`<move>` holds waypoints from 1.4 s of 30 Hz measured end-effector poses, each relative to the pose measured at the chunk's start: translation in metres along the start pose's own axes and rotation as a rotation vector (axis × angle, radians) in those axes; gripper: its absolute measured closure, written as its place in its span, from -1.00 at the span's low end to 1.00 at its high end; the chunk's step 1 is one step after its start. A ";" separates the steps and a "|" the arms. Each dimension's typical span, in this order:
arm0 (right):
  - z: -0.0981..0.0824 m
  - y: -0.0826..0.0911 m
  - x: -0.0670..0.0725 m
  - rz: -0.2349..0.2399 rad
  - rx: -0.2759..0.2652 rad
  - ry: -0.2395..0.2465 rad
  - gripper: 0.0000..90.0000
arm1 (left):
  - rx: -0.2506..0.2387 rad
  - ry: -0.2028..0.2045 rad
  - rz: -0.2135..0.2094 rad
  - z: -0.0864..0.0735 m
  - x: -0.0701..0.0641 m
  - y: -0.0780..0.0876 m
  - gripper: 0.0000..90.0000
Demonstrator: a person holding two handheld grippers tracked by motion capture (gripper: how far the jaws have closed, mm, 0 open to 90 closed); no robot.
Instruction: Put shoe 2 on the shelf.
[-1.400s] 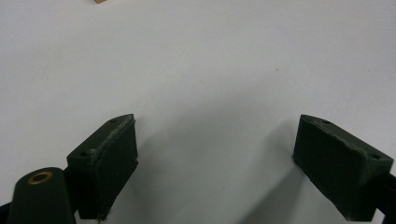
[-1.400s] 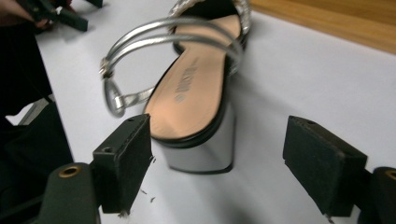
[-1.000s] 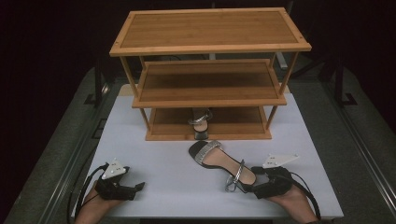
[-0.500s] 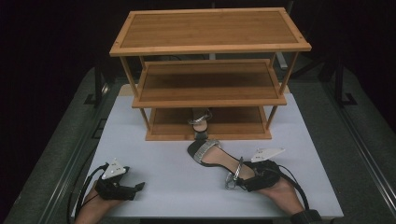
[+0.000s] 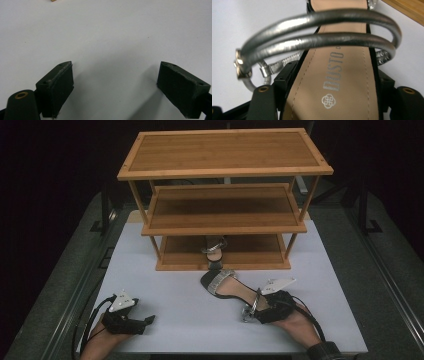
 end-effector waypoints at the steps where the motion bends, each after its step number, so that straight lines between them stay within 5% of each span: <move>1: 0.000 0.001 -0.001 -0.004 0.002 -0.004 -0.20 | 0.000 0.000 0.000 0.000 0.000 0.000 -0.72; 16: -0.011 0.041 -0.011 -0.049 -0.044 -0.013 -0.16 | -0.001 0.000 0.000 0.000 0.000 0.000 -0.72; 26: -0.020 0.079 -0.032 -0.144 -0.139 -0.091 -0.16 | -0.002 0.000 0.000 0.000 0.000 0.000 -0.72; 42: 0.019 0.046 -0.086 -0.403 -0.191 -0.220 -0.16 | 0.001 0.000 -0.001 0.000 0.000 0.000 -0.72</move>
Point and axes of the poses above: each handheld gripper's, and its own axes: y roughly backward along the jaws, z roughly out of its top, x roughly to its left, the point moved 3 cm from there along -y, roughly forward along the jaws, and after that the axes turned 6 degrees about -x, right-handed, at the moved point
